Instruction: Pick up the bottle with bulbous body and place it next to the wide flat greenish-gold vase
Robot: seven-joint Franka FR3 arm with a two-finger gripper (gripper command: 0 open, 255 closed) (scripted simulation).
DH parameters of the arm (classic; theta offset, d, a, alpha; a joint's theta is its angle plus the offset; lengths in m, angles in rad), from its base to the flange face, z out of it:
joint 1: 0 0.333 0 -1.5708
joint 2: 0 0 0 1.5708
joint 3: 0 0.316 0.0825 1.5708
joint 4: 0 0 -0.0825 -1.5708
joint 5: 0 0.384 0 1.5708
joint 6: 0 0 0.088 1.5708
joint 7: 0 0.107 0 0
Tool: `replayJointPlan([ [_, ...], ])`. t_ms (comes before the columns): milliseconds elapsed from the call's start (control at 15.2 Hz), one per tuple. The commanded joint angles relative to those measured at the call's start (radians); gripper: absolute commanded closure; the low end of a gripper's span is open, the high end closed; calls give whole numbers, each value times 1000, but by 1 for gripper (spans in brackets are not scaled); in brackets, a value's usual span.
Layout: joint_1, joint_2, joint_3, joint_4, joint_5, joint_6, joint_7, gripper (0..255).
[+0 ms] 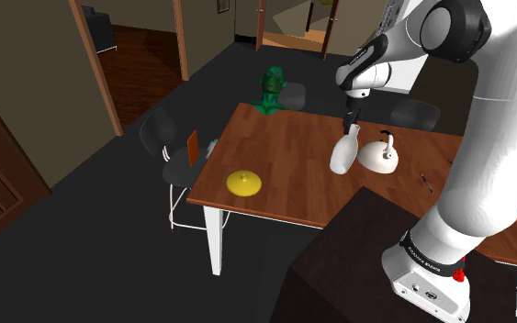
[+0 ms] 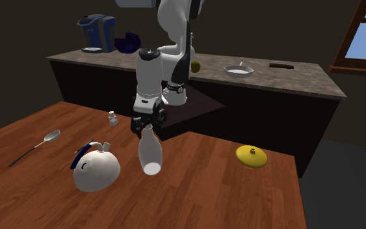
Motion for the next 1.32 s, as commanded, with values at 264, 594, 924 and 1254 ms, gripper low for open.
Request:
replayJointPlan([
  [264,-1,7,2,-3,4,9,-1,0],
  [594,-1,7,2,-3,4,9,-1,255],
  [924,-1,7,2,-3,4,9,-1,255],
  [1254,6,-20,-6,6,-11,-24,6,255],
])
